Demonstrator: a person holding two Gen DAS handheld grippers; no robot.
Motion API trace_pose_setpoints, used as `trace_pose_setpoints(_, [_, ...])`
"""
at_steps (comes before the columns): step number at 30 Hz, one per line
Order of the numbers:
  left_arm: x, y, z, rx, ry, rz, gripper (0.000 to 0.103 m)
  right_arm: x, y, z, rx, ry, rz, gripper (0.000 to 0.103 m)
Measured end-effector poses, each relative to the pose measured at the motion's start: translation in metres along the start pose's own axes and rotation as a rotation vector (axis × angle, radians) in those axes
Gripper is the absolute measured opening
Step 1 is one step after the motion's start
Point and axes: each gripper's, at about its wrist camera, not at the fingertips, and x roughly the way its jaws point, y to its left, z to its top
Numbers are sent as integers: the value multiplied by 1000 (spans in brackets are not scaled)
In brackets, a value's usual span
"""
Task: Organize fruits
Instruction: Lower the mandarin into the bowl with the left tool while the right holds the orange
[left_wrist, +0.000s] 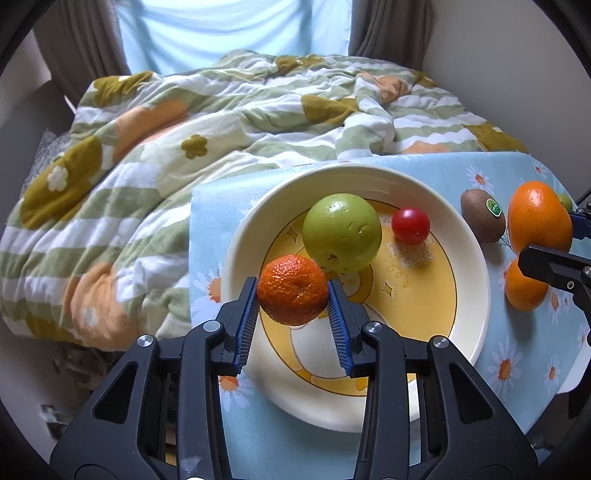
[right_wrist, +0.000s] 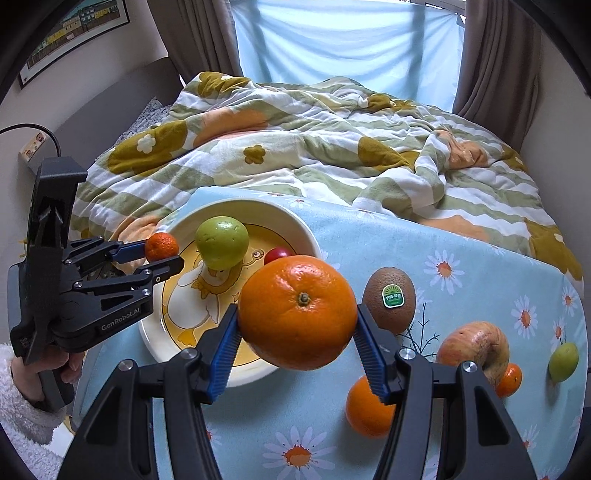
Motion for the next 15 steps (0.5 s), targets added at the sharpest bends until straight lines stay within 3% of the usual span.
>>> trace_pose_setpoints(5, [1,-2,1,12,19,11,47,-5,-3,0,17,-1,-17,56])
trace_pose_setpoints(8, [-3,-5,2,20,15,12,103,-6,-5,1,16,-1,-14,56])
trace_pose_setpoints(15, [-15,-5,-1,-13,14,22,103,-8,-7,5,-11,-3,16,56])
